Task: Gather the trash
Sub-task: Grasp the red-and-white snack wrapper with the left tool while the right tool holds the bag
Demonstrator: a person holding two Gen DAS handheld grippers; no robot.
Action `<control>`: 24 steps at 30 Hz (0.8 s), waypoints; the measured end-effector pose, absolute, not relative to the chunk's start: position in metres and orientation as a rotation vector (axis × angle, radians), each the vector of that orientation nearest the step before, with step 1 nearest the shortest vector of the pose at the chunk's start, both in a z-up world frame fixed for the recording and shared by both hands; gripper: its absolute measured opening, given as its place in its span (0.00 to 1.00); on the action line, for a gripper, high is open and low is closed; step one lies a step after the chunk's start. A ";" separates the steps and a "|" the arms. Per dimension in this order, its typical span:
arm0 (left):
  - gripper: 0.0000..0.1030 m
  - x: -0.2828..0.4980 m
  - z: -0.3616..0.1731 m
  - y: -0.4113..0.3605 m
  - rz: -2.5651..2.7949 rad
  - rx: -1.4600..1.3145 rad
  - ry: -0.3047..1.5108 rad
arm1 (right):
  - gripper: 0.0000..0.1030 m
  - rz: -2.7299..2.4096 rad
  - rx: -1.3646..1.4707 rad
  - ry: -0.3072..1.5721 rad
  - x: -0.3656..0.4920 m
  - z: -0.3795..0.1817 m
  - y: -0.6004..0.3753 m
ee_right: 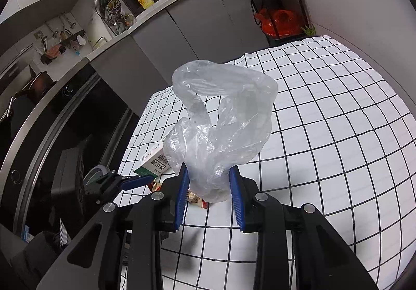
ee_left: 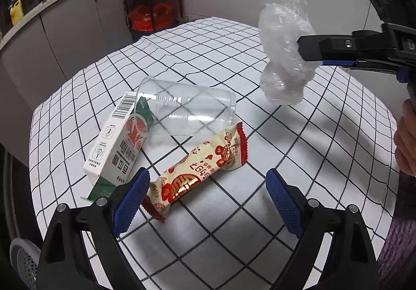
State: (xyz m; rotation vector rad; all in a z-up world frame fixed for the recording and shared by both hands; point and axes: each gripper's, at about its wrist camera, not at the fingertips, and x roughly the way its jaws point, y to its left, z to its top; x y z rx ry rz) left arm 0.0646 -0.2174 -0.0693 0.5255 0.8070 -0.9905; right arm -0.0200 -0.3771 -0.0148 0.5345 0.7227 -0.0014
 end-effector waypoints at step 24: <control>0.37 0.073 -0.087 -0.219 -0.947 0.528 0.839 | 0.29 0.025 0.532 0.730 -0.016 -0.014 -0.381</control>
